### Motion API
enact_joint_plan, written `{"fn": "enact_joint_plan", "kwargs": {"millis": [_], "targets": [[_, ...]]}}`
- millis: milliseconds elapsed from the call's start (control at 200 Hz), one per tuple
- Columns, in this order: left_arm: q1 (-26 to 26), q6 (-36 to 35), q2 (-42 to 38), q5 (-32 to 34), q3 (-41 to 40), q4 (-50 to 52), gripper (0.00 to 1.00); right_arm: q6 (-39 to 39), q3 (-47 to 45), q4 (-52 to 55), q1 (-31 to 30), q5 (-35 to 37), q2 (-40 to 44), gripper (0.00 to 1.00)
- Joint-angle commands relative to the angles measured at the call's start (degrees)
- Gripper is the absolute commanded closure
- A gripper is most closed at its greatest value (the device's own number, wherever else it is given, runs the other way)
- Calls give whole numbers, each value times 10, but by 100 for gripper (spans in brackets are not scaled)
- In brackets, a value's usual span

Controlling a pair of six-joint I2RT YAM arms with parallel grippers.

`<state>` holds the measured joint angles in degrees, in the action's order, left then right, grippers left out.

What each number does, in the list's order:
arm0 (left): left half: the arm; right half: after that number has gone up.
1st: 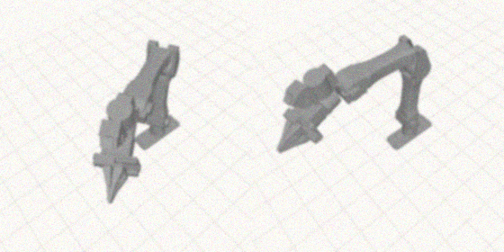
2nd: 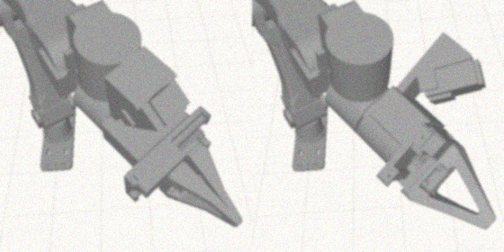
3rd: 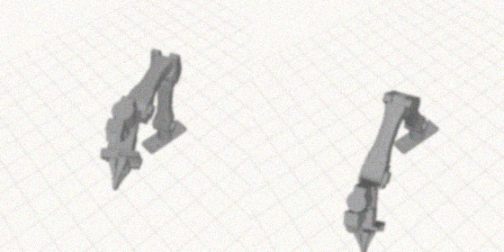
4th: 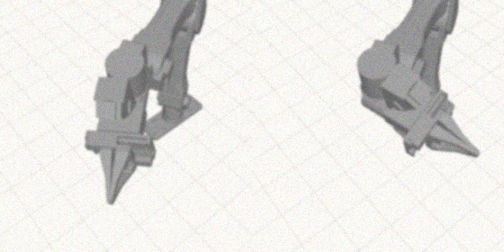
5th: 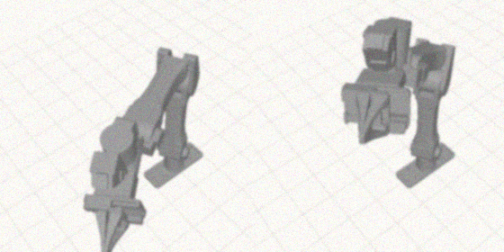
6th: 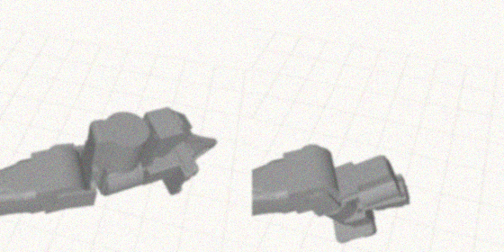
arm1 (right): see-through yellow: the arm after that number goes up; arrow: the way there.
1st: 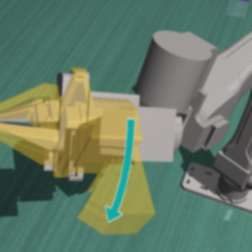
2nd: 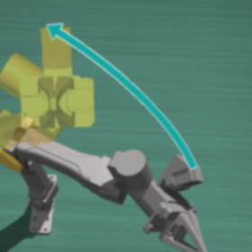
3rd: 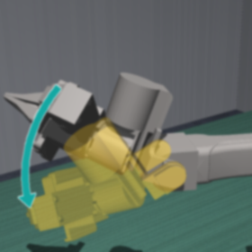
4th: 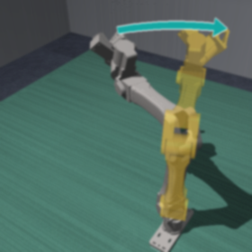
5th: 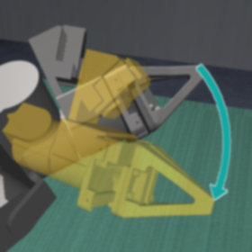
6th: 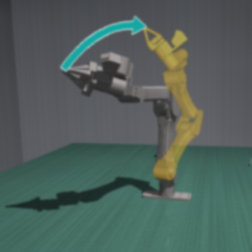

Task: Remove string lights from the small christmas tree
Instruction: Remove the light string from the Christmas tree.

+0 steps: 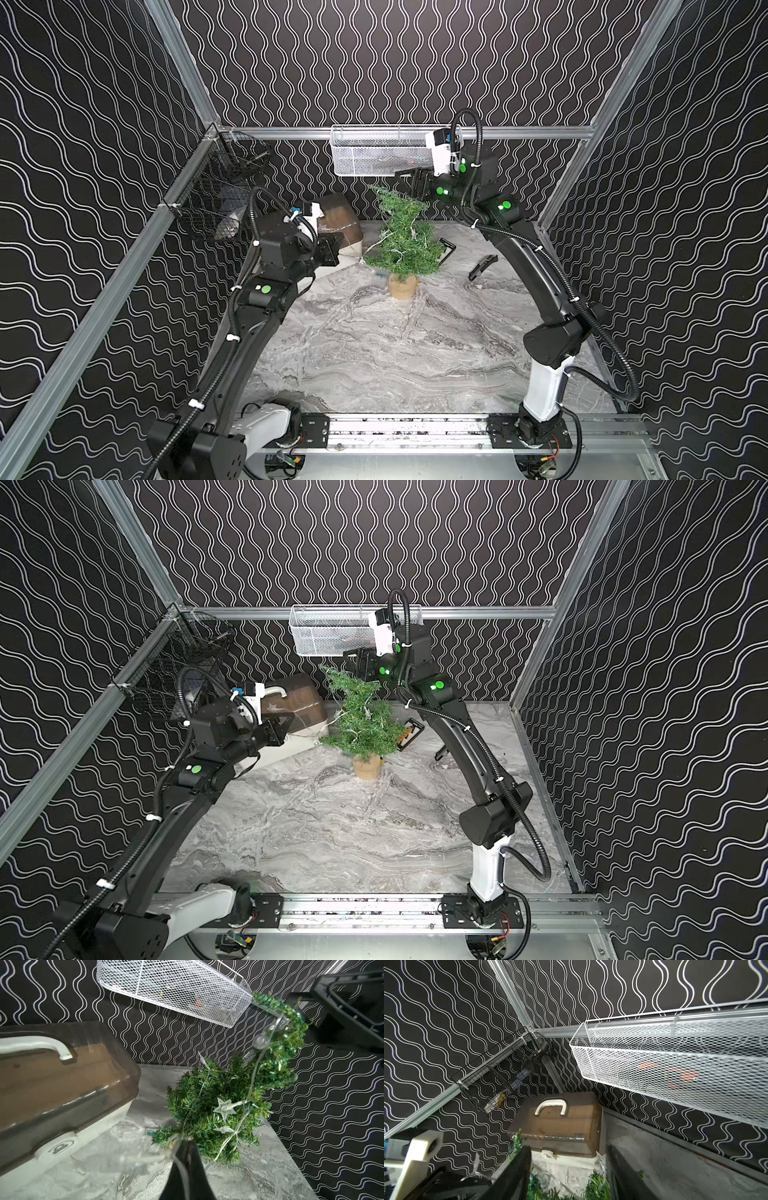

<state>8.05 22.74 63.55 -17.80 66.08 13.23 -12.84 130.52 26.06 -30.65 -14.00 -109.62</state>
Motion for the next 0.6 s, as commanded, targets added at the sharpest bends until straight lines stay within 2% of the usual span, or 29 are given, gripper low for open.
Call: {"fn": "enact_joint_plan", "kwargs": {"millis": [0, 145, 345, 485, 595], "targets": [[5, 9, -20, -11, 3, 31, 100, 17, 0, 43, 1, 45, 17, 42], [11, 17, -46, -5, 5, 67, 100, 4, -73, 58, 0, 43, 72, 42], [44, 57, -67, -21, -43, 34, 100, -68, -309, -24, -5, -12, 203, 42], [89, 65, -62, -14, -60, 18, 100, -161, -454, -108, -14, -58, 277, 42], [123, 75, -60, -5, -73, 0, 100, -266, -575, -234, -30, -68, 322, 41]]}}
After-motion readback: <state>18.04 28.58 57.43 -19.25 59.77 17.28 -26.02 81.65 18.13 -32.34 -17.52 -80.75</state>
